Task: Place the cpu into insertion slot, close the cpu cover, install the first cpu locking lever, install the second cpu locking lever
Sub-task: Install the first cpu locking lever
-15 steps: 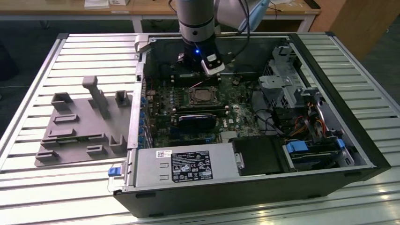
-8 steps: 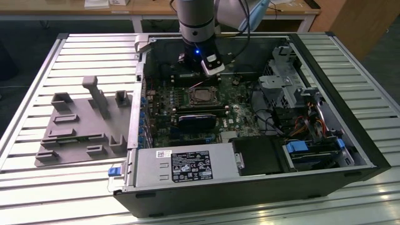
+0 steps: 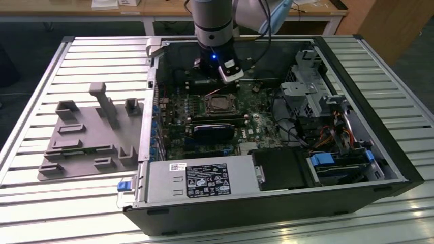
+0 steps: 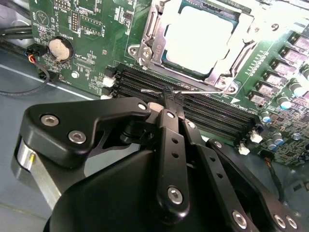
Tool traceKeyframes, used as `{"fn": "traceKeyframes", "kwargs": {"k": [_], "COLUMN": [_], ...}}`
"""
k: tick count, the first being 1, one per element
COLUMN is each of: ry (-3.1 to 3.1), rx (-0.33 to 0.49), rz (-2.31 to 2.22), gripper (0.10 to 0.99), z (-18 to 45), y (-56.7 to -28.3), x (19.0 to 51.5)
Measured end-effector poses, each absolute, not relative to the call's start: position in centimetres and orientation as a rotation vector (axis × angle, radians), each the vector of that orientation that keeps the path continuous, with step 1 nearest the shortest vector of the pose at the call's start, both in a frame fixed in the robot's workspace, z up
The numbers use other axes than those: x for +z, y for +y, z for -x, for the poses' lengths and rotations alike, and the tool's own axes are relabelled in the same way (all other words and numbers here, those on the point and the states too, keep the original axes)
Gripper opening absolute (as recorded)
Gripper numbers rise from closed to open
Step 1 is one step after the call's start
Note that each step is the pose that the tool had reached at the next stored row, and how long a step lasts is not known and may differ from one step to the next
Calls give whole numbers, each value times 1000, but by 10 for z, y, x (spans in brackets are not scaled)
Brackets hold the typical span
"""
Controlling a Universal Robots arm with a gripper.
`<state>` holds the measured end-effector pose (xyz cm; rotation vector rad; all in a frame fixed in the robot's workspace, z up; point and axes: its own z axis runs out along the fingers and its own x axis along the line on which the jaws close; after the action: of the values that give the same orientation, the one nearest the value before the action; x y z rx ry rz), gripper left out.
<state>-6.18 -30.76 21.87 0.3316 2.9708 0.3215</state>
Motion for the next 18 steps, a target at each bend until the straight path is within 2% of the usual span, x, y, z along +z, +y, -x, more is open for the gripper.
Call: {"fn": "traceKeyframes", "kwargs": {"k": [18], "ry": [2941], "rx": [270], "rz": [-319], "gripper": [102], "z": [62], "y": [-307], "x": [210]}}
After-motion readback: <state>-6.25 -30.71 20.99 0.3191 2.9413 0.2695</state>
